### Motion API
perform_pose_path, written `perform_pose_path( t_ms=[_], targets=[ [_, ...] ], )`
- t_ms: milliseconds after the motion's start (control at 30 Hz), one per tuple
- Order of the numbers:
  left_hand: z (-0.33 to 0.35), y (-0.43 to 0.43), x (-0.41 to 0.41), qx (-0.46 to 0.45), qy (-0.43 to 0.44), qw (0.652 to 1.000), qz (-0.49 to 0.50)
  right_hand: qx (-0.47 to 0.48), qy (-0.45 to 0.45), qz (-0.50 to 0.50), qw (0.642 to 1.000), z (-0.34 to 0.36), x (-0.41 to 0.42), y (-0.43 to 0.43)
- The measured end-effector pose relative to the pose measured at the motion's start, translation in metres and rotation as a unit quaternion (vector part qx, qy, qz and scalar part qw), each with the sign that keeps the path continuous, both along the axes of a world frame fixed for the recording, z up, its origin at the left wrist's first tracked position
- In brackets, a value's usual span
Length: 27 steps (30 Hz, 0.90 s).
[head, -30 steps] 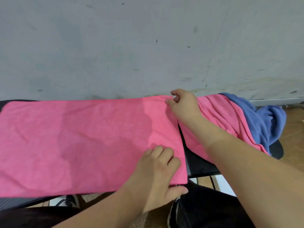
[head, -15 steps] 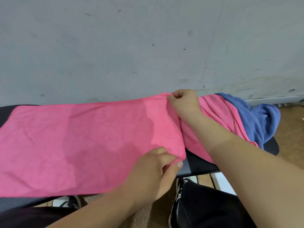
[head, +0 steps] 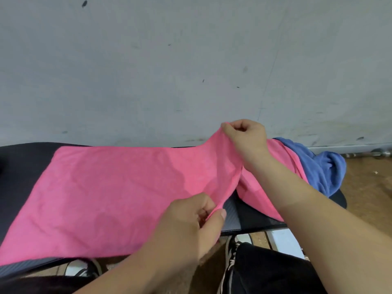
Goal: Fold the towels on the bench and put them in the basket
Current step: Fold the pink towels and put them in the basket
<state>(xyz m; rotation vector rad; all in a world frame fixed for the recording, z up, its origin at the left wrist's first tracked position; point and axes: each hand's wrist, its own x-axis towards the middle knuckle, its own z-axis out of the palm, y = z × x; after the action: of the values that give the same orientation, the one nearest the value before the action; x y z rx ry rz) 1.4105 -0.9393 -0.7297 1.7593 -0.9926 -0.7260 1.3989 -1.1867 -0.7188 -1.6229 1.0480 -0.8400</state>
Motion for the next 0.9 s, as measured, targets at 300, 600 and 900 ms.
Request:
perform_pose_path(
  t_ms=[300, 600, 900],
  targets=[
    [0.017, 0.108, 0.108, 0.019, -0.112, 0.985, 0.133, 0.237, -0.099, 0.078, 0.963, 0.039, 0.104, 0.108],
    [0.01, 0.205, 0.208, 0.229, -0.232, 0.927, 0.185, 0.047, 0.063, 0.108, 0.991, -0.006, 0.22, 0.189],
    [-0.008, 0.248, 0.247, 0.377, -0.227, 0.888, 0.135, -0.032, 0.078, 0.161, 0.983, -0.023, 0.297, 0.238]
  ],
)
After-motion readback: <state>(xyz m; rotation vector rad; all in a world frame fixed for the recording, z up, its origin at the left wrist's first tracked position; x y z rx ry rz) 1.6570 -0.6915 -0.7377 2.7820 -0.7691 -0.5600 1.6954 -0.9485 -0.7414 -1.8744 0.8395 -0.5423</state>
